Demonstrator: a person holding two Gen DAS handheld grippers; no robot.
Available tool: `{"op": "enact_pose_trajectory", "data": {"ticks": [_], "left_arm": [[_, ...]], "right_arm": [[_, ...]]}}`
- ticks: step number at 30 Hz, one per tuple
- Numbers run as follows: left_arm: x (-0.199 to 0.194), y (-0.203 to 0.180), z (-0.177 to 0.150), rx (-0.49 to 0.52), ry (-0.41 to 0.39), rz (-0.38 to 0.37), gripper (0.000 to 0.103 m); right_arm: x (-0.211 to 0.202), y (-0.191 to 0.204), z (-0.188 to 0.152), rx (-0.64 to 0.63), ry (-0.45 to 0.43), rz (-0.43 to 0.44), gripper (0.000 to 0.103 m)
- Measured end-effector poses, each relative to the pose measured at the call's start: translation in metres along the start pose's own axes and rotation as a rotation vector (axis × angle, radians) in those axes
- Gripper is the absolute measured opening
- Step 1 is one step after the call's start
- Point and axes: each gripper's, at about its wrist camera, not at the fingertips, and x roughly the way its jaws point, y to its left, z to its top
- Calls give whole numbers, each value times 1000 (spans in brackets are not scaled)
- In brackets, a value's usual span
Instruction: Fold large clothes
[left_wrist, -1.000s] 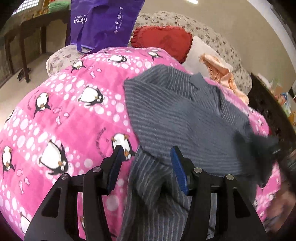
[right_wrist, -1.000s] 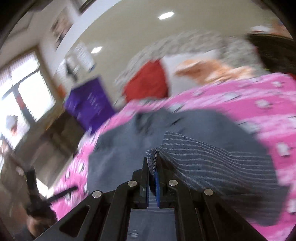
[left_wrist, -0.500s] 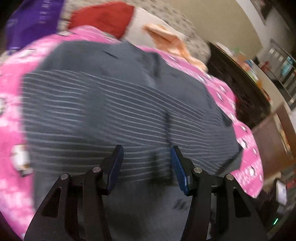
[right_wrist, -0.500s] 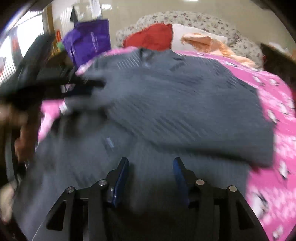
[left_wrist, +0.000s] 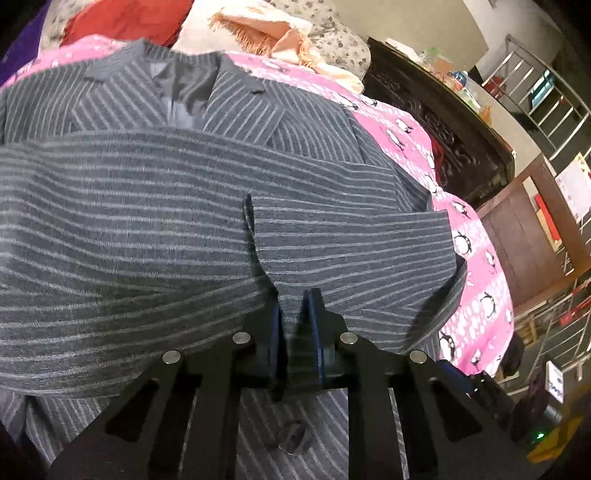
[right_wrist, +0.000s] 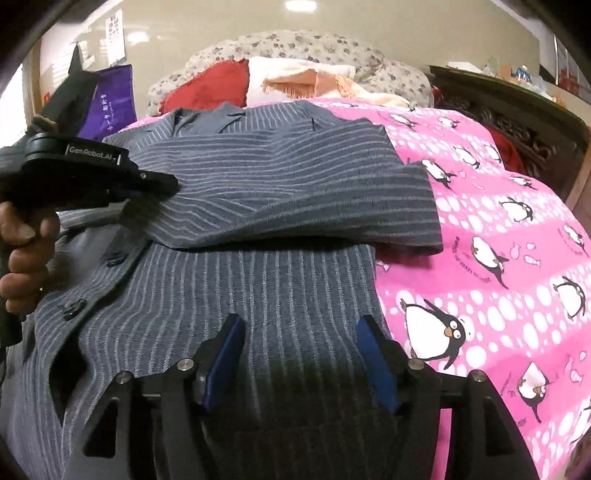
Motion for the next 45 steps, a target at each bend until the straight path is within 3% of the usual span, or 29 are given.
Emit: {"op": "enact_pose_trajectory", "data": {"ticks": [4,9,11,12,14,18,22,24,26,32,35,39,41,43,45], "left_arm": [[15,-2,5,-6,36,33,16],[29,15,7,-125,58,-39,18],[25,11,7,-123,59,-37,18],[20,5,7,-97,47,-23,7],[0,-9,7,-42,-15,-32,6],[-70,-27,19,23,-212,-7,6],[-150,-5,23,10,-374,24,6],[-175,17,17,-4,-404,69,6],[-184,41,5,-21,-404,158,6],[-172,95,-42,-183,-397,251,6],[-164,103,-53,-206,-404,324,6],[-134,116,-60,-233,-324,383,10],[-115,129,-72,-262,-240,388,13],[-104,136,-84,-293,-188,369,25],[-109,137,-92,-297,-217,351,28]], "right_arm": [[-2,-5,0,14,0,10,65],[-5,-4,-2,19,3,13,66],[-5,-3,-1,19,5,13,67],[-6,-4,-2,21,5,13,67],[-6,-4,-2,23,5,12,68],[-5,-4,-1,23,7,8,68],[-5,-3,-1,20,5,0,69],[-5,-3,-1,19,5,-2,69],[-5,-3,-2,16,6,-5,70],[-6,-2,-2,18,7,-6,70],[-6,-3,-2,20,9,-4,71],[-5,-3,-2,23,11,-7,72],[-5,-3,-2,22,11,-7,72],[-5,-4,-2,23,12,-7,73],[-5,-4,-2,24,14,-7,73]]}}
